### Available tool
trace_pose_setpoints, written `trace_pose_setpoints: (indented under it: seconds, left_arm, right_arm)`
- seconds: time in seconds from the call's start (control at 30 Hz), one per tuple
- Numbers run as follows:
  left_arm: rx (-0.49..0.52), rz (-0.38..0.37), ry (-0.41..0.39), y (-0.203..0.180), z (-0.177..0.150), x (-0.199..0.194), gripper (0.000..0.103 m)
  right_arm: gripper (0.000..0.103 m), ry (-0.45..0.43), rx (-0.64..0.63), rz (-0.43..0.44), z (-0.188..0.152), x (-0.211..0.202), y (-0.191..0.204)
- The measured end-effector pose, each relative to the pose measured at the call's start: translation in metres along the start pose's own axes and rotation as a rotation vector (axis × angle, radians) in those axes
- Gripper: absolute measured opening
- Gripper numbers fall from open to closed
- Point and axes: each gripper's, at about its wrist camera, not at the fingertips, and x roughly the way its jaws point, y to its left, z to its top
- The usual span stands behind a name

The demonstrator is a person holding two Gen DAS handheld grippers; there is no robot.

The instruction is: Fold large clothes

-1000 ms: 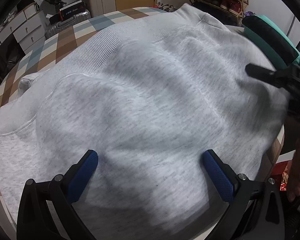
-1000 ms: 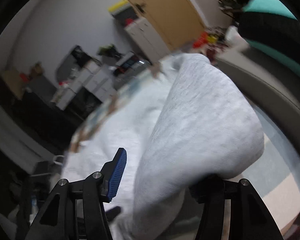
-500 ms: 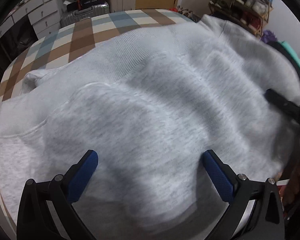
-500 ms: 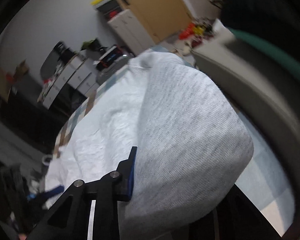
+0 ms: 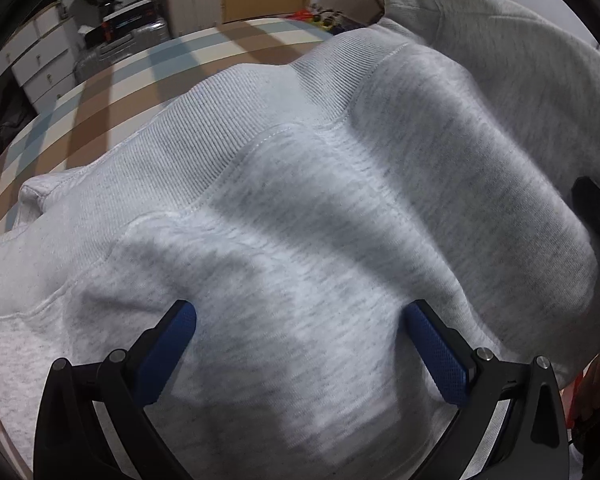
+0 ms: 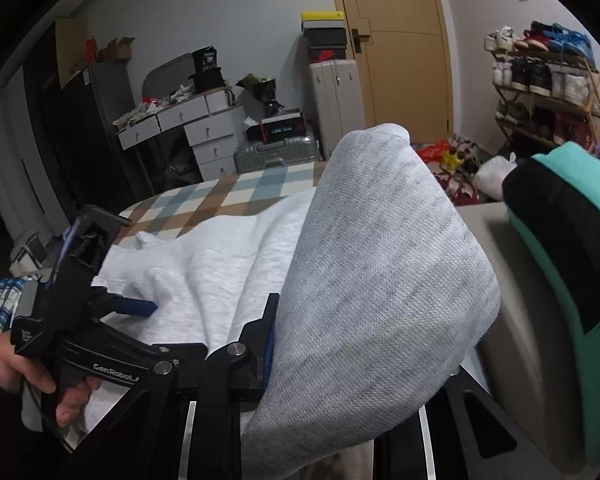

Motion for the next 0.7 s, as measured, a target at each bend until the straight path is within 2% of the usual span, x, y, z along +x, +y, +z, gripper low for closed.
trace_pose_setpoints:
  seconds: [0.13, 0.17, 0.2, 0.27, 0.3, 0.33, 0.37, 0.43, 0.5, 0.57, 0.7]
  left_arm:
    - [0.042, -0.058, -0.012, -0.025, 0.016, 0.001, 0.101]
    - [0.036, -0.061, -0.016, -0.025, 0.016, -0.003, 0.094]
    - [0.035, -0.059, -0.026, -0.026, 0.015, -0.014, 0.091]
    - [0.067, -0.005, -0.067, -0.023, 0.008, -0.036, 0.092]
    - [0.094, 0.057, -0.104, -0.019, 0.002, -0.045, 0.092]
    - [0.119, 0.164, -0.133, -0.013, -0.008, -0.049, 0.092]
    - [0.12, 0.187, -0.126, -0.008, -0.012, -0.044, 0.092]
    - [0.063, 0.102, -0.04, 0.013, -0.017, -0.023, 0.092]
    - [-0.01, 0.038, -0.014, 0.028, -0.018, -0.013, 0.095]
    - [-0.03, 0.031, -0.017, 0.034, -0.019, -0.009, 0.102]
    - [-0.014, 0.044, -0.03, 0.033, -0.022, -0.009, 0.103]
  right_arm:
    - [0.022, -0.023, -0.059, -0.074, 0.002, -0.02, -0.011]
    - [0.022, -0.026, -0.071, -0.091, 0.003, -0.023, -0.012]
    - [0.022, -0.026, -0.069, -0.103, 0.004, -0.026, -0.015]
    - [0.022, -0.015, -0.036, -0.099, 0.004, -0.03, -0.024]
    - [0.022, -0.009, -0.03, -0.097, 0.003, -0.03, -0.027]
    - [0.022, -0.004, -0.033, -0.098, 0.002, -0.029, -0.027]
    - [0.022, -0.001, -0.044, -0.104, 0.001, -0.029, -0.024]
    - [0.022, 0.002, -0.063, -0.119, -0.002, -0.026, -0.019]
    - [0.022, 0.008, -0.067, -0.126, -0.001, -0.025, -0.016]
    - [0.022, 0.01, -0.055, -0.121, 0.001, -0.026, -0.017]
    - [0.022, 0.018, -0.06, -0.133, 0.003, -0.027, -0.014]
